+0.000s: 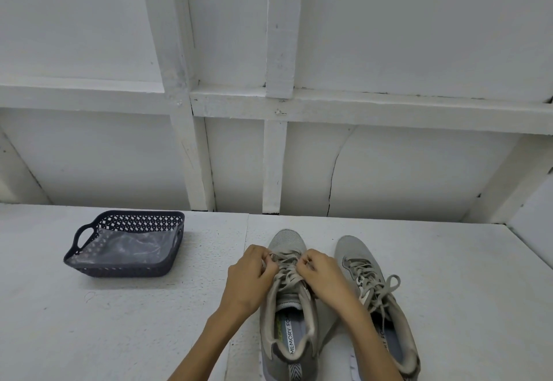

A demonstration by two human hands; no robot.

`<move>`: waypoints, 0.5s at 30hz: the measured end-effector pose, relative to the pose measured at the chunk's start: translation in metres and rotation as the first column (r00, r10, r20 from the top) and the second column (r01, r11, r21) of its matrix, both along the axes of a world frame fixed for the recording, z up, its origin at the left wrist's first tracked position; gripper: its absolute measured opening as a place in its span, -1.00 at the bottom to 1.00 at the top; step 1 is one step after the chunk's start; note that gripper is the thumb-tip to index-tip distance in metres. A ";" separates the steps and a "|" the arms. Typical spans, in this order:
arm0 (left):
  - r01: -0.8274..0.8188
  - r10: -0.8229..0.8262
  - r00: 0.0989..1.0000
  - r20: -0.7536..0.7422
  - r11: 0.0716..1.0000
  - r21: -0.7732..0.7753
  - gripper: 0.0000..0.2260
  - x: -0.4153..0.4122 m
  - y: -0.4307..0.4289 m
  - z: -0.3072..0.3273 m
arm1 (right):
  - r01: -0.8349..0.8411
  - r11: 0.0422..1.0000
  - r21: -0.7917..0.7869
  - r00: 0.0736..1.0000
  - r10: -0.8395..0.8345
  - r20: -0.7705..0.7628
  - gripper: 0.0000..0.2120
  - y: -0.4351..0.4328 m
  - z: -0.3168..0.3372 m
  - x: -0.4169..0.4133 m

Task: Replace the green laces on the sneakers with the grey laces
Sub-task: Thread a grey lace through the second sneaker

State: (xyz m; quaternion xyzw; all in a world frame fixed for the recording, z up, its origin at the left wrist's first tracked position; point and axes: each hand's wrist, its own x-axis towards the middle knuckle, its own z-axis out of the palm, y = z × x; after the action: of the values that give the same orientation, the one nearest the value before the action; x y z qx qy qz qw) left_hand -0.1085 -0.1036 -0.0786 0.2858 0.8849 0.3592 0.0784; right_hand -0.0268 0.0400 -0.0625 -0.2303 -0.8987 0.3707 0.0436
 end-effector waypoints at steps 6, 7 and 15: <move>0.047 -0.046 0.999 0.021 0.999 -0.014 -0.85 -0.006 0.000 0.007 | -0.023 0.999 0.030 1.000 0.023 -0.010 -0.87 0.005 0.010 -0.006; 0.063 -0.062 0.998 0.013 0.997 -0.040 -0.83 -0.007 0.001 0.009 | -0.034 0.996 0.076 0.999 0.033 0.018 -0.87 0.004 0.012 -0.008; 0.000 -0.004 0.999 0.043 0.997 0.074 -0.90 -0.001 -0.006 0.001 | 0.062 0.987 -0.149 0.997 -0.066 -0.025 -0.78 -0.004 -0.003 0.000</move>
State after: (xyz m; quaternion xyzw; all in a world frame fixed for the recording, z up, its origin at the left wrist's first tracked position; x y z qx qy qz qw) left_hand -0.1090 -0.1098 -0.0780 0.2816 0.8689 0.3976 0.0873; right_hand -0.0272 0.0358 -0.0656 -0.2562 -0.8600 0.4384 0.0515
